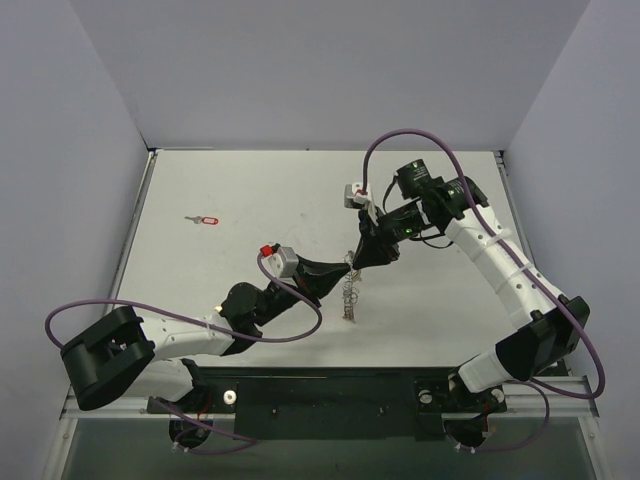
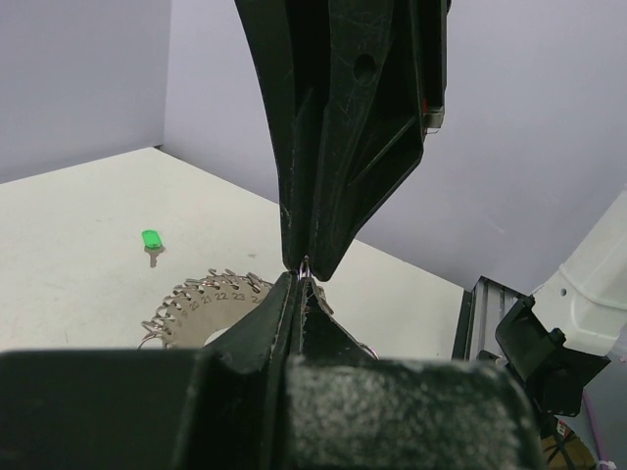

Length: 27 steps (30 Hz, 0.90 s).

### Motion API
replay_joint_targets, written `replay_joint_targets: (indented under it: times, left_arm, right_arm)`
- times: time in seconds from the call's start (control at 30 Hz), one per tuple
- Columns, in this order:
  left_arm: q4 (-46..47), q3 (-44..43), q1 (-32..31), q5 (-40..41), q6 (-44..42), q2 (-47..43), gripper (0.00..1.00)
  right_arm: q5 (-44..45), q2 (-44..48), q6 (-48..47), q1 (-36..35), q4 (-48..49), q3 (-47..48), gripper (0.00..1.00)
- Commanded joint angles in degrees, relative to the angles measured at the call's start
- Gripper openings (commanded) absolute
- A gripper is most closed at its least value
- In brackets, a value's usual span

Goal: Put the keys on the keyring

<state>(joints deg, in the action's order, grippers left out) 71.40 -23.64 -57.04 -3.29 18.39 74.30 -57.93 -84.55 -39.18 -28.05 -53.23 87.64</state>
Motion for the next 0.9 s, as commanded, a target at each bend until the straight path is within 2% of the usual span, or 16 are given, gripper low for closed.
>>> replay_joint_targets:
  times: [0.0,0.17,0.27,0.63,0.87]
  left_arm:
    - [21.8,-3.2,-0.3,-0.1,-0.1,-1.6,0.00]
    - [21.8,-3.0,-0.4,0.2,-0.1,-1.8,0.00]
    - [21.8,-3.1,-0.4,0.1,-0.1,-1.8,0.00]
    - [21.6,-2.0,-0.4,1.1,1.2,-1.5,0.00]
    - [17.4,-1.3,-0.2,-2.1,4.5,-1.9,0.00]
  right_arm:
    - [-3.4,-0.8,-2.0,0.1,-2.3,0.6,0.10]
    - [-3.2,-0.7,-3.4,0.0,-3.4,0.5,0.08]
    - [-3.9,-1.0,-5.0,-0.2,-4.3,0.9,0.00]
    - [-2.7,-0.6,-10.7,-1.0,-10.1,3.2,0.00]
    - [2.6,-0.3,-6.0,-0.9,-8.0,4.0,0.00]
